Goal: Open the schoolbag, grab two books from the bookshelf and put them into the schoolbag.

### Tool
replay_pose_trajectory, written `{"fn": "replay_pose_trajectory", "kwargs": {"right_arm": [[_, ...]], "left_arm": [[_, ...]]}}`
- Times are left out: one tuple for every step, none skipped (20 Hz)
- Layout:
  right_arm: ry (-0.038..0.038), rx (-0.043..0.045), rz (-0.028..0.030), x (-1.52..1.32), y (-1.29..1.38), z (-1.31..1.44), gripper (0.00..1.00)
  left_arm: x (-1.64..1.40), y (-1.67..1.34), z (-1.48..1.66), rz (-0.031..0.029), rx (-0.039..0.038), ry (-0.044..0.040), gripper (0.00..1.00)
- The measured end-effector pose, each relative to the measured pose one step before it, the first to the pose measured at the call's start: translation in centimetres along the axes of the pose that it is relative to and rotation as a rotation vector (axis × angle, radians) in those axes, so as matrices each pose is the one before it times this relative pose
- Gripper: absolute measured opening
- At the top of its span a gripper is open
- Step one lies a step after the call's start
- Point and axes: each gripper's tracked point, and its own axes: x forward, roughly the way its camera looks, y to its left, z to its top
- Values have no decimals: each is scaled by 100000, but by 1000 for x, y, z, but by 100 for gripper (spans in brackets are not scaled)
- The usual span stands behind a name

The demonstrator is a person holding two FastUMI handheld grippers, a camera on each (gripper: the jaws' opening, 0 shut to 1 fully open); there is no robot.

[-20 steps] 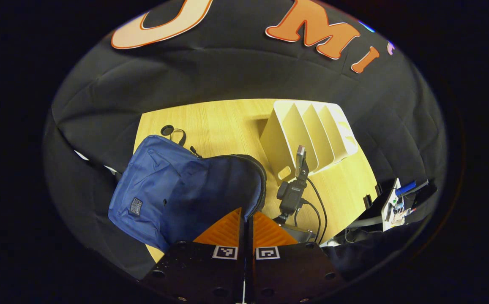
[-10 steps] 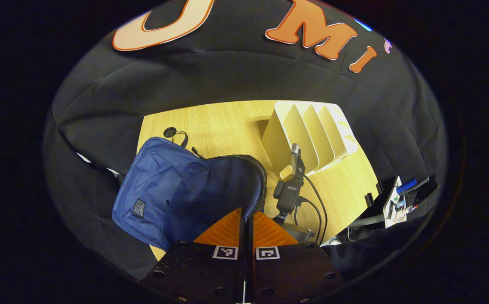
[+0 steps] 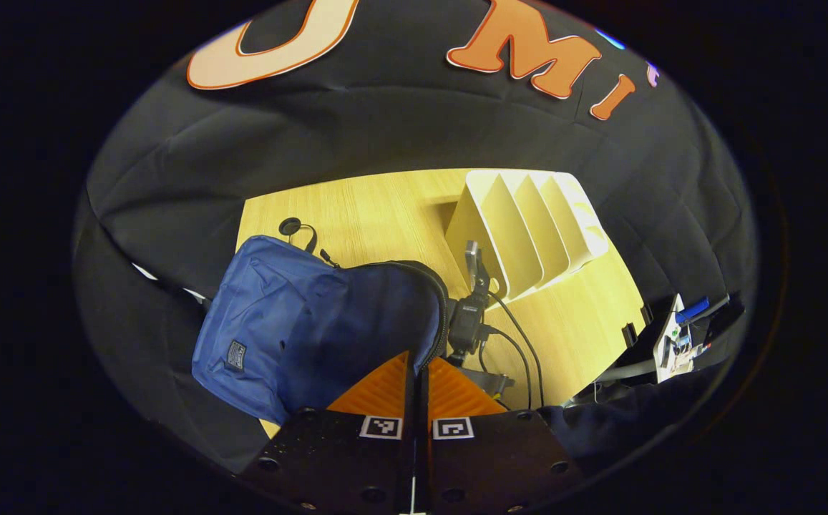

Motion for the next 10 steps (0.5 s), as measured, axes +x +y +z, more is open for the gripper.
{"fn": "replay_pose_trajectory", "kwargs": {"right_arm": [[93, 44, 366, 217, -60, 102, 54], [1550, 1266, -1065, -63, -197, -142, 54], [1440, 1582, -2513, 243, -274, -57, 55], [1236, 909, -3932, -75, -613, -80, 48], [725, 162, -3857, -395, -700, 78, 45], [321, -496, -3194, -687, -506, -174, 50], [299, -1079, -1016, -592, 16, -117, 73], [-48, -1309, -1938, -836, -63, -90, 60], [174, -2026, -2027, -625, -128, -150, 84], [1305, -2096, -3292, -567, -581, -428, 87]], "left_arm": [[8, 10, 25, -114, -599, -383, 2], [-93, 38, 79, -431, -493, -26, 1], [-56, 141, 316, 142, -646, -959, 1], [-65, 236, 318, 678, -880, -741, 1], [-289, 137, 396, 785, -1242, -538, 1], [-203, 79, 305, 465, -615, -459, 1], [-56, -35, 62, 90, -1021, -224, 1], [-8, -103, -77, -255, -90, 149, 2], [5, 173, -186, -125, -559, -27, 2], [-33, -30, -156, -298, -549, 554, 1]]}}
